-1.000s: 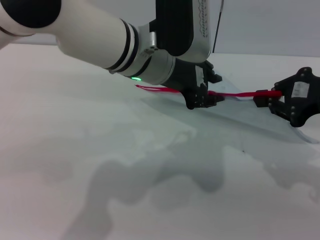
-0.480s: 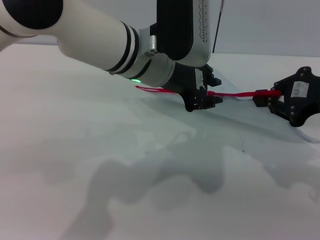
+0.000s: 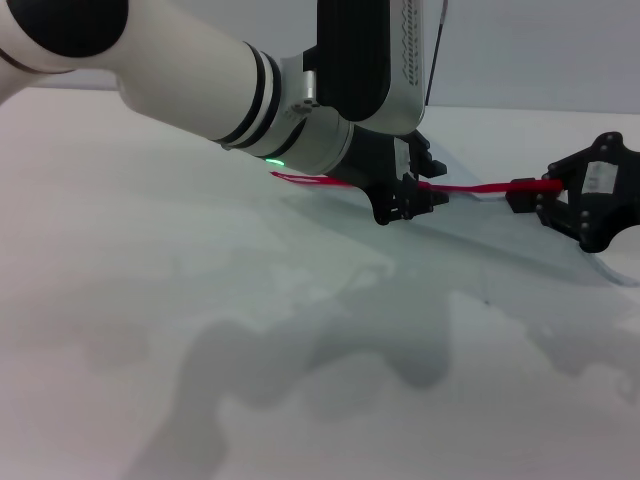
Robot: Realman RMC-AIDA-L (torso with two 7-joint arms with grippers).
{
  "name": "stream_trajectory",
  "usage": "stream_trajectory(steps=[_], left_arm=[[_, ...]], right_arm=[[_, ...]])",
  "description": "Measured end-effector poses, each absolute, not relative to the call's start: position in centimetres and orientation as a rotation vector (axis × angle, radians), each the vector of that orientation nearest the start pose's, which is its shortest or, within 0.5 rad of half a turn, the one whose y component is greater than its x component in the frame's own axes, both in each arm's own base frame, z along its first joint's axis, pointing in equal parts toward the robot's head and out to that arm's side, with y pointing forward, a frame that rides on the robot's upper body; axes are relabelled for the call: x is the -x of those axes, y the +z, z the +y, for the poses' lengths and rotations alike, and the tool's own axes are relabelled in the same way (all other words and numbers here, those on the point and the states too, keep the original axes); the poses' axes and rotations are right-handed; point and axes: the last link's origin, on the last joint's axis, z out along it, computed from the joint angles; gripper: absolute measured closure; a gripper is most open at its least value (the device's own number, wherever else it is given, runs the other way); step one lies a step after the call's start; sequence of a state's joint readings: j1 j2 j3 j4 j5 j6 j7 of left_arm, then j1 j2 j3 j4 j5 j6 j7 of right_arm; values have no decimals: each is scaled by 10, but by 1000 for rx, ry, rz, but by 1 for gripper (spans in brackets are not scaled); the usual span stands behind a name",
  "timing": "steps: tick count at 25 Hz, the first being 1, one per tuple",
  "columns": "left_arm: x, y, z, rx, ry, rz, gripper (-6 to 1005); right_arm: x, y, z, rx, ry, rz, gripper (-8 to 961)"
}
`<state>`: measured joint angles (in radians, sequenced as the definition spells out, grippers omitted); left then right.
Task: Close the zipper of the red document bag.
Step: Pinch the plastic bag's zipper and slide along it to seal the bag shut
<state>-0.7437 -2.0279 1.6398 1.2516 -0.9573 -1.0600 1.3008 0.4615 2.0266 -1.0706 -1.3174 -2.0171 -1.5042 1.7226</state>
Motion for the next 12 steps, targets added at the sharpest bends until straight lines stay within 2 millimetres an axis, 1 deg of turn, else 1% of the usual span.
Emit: stream_trajectory(steps=[9,12], left_arm=[[73,-49,388,2757,76,396,736],[73,-49,388,2758,77,395,763]], right_arm=[[-186,60,356,2755,245,193,915],[-186,60,356,2753,245,194,915]])
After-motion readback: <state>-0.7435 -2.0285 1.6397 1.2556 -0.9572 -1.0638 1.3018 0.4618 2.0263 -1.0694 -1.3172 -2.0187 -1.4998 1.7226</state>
